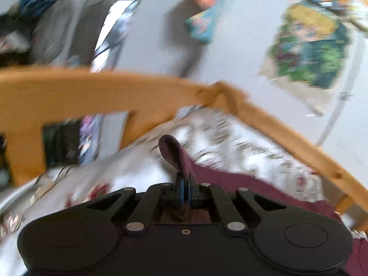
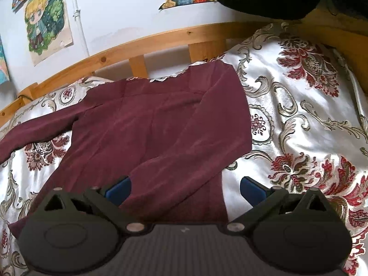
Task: Fold small clothes
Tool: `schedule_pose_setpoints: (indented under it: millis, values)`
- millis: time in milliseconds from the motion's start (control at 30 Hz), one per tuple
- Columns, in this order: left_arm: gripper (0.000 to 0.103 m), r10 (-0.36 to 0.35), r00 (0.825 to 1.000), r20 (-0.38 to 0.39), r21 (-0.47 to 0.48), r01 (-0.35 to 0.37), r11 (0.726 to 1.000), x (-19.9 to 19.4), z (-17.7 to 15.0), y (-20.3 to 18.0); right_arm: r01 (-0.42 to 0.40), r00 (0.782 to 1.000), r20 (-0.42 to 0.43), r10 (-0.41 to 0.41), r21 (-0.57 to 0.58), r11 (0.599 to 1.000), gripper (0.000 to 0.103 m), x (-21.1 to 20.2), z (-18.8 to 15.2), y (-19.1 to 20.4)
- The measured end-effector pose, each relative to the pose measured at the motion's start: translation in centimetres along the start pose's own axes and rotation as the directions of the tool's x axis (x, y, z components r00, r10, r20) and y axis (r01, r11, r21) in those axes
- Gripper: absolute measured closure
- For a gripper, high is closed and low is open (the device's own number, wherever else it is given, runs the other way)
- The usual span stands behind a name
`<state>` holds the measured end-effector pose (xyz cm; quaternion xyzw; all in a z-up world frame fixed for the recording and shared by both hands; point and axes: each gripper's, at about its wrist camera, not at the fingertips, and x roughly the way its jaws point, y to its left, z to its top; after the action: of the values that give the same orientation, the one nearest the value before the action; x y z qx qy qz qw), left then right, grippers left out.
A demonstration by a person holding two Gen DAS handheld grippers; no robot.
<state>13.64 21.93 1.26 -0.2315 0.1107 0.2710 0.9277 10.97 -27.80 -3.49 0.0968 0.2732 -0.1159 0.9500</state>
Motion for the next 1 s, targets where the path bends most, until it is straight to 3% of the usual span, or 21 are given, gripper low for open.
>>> schedule_pose_setpoints:
  millis: [100, 200, 300, 400, 500, 567, 667, 733, 833, 1000]
  values:
    - [0.101, -0.157, 0.983, 0.092, 0.101, 0.147, 0.984, -1.9, -0.1, -2.5, -0.006, 1.0, 0.003, 0.006, -0.012, 1.0, 0.0, 0.0, 0.0, 0.3]
    - [0.101, -0.353, 0.927, 0.126, 0.231, 0.319, 0.919, -4.1, -0.6, -6.2, -0.006, 1.0, 0.006, 0.006, -0.023, 1.0, 0.0, 0.0, 0.1, 0.4]
    - [0.101, -0.546, 0.837, 0.044, 0.352, 0.498, 0.792, -5.9, -1.8, -10.5, 0.006, 1.0, 0.019, -0.005, -0.03, 1.0, 0.0, 0.0, 0.4, 0.4]
    - [0.101, -0.691, 0.714, -0.111, 0.379, 0.673, 0.634, -6.9, -4.3, -14.3, 0.033, 0.999, 0.031, -0.032, -0.027, 0.999, 0.0, -0.2, 0.7, 0.0]
    - [0.101, -0.755, 0.609, -0.244, 0.385, 0.775, 0.501, -7.5, -7.7, -17.2, 0.061, 0.998, 0.035, -0.061, 0.0, 0.998, 0.0, -0.4, 1.0, -1.0]
    - [0.101, -0.763, 0.56, -0.324, 0.398, 0.812, 0.427, -8.0, -10.5, -18.7, 0.076, 0.996, 0.035, -0.077, 0.02, 0.997, 0.0, -0.5, 1.1, -1.6]
    - [0.101, -0.758, 0.505, -0.413, 0.398, 0.849, 0.349, -8.2, -14.0, -19.7, 0.102, 0.994, 0.037, -0.104, 0.054, 0.993, 0.0, -0.7, 1.3, -2.7]
    - [0.101, -0.749, 0.48, -0.457, 0.395, 0.864, 0.313, -7.9, -15.8, -19.6, 0.112, 0.993, 0.036, -0.115, 0.079, 0.991, 0.0, -0.7, 1.4, -3.3]
    - [0.101, -0.736, 0.456, -0.501, 0.361, 0.883, 0.301, -7.4, -17.2, -19.5, 0.129, 0.991, 0.032, -0.134, 0.124, 0.984, 0.0, -0.7, 1.5, -4.3]
    - [0.1, -0.736, 0.43, -0.523, 0.324, 0.899, 0.295, -7.6, -18.1, -19.1, 0.138, 0.989, 0.021, -0.145, 0.181, 0.974, 0.0, -0.4, 1.3, -5.3]
